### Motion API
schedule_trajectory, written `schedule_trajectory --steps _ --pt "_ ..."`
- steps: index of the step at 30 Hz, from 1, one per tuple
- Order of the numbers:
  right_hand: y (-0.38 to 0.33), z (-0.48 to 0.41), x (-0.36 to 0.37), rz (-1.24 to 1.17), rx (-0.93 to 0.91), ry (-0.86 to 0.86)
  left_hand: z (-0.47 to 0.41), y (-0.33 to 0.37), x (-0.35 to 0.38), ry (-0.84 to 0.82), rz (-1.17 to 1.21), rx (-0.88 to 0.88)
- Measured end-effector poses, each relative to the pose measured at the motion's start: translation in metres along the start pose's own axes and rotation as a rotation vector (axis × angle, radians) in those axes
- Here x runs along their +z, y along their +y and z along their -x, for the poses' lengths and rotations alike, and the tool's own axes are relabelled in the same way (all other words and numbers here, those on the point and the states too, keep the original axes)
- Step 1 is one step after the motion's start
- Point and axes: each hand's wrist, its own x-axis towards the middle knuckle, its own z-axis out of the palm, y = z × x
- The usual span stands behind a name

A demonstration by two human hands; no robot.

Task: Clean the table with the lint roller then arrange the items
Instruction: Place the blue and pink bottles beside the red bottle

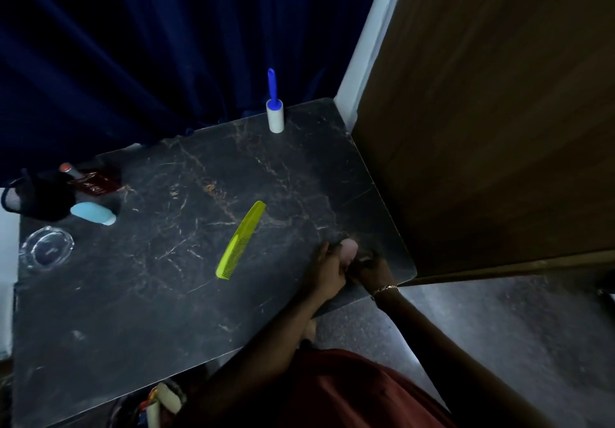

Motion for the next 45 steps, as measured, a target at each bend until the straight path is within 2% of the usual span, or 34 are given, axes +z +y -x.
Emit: schedule_trajectory --steps 3,7,12,22,30,34,38,45 --pt "-0.005 0.002 0.007 0.014 -0.043 -0.016 0.003 -0.007 -0.007 0.053 0.077 -0.063" --pt "-0.023 0.009 0.023 0.048 -0.197 -0.071 0.013 -0.026 -0.028 0.139 0.269 -0.132" --pt "-0.064 0.015 0.061 -0.111 -0.148 -0.207 0.033 -0.065 -0.068 0.279 0.510 -0.250" --pt "-0.154 0.042 0.173 -0.090 -0.231 -0.373 0.090 -0.159 -0.152 0.559 0.842 -0.371" --pt "-0.223 0.078 0.271 0.063 -0.450 -0.424 0.137 -0.239 -0.223 0.692 0.775 -0.402" --pt "-0.259 0.092 0.317 0.157 -0.549 -0.442 0.148 -0.280 -0.257 0.757 0.648 -0.427" --pt "-0.283 0.101 0.354 0.294 -0.645 -0.375 0.151 -0.309 -0.284 0.737 0.499 -0.414" --pt "-0.305 0.102 0.403 0.363 -0.676 -0.353 0.142 -0.341 -0.307 0.720 0.446 -0.412"
